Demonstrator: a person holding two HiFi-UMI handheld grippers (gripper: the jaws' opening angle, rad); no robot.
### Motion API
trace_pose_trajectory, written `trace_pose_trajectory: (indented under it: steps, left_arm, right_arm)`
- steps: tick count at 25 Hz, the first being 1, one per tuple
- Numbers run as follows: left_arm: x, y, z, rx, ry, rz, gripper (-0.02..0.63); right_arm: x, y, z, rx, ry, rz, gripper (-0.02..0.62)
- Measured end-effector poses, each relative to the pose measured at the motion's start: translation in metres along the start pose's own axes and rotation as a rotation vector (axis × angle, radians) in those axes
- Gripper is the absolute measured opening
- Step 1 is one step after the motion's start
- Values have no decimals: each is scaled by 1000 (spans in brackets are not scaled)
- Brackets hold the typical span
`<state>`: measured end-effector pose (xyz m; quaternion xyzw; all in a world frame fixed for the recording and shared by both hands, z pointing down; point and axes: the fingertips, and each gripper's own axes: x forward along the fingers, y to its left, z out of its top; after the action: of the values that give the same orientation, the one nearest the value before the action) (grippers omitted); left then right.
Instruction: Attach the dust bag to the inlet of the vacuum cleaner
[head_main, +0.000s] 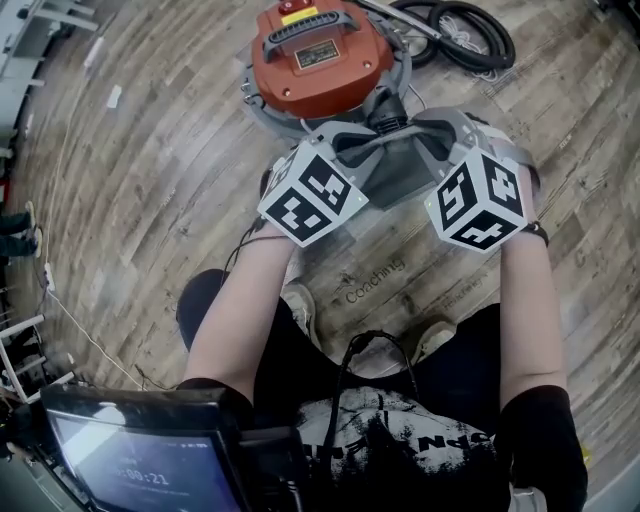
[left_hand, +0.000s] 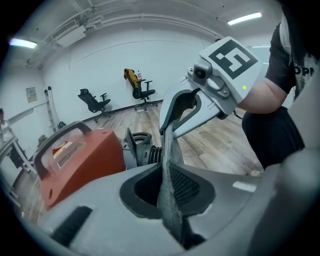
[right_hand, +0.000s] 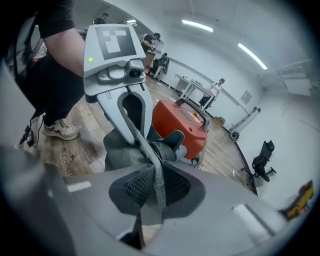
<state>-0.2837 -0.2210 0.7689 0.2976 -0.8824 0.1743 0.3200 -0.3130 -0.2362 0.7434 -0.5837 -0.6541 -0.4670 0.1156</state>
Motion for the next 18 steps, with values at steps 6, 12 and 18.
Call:
trace_pose_trajectory:
  steps: [6,12,18]
  left_arm:
    - [7,5,28,86,19,20,37]
    - [6,5,27,61,-13,6,36]
    - [2,3,14,39,-19,3,34]
  right_arm:
    - [7,-6,-29,128,15,22,40]
    - [10,-8,-26,82,28,12,43]
    - [5,-8,-12,80,-35,13,41]
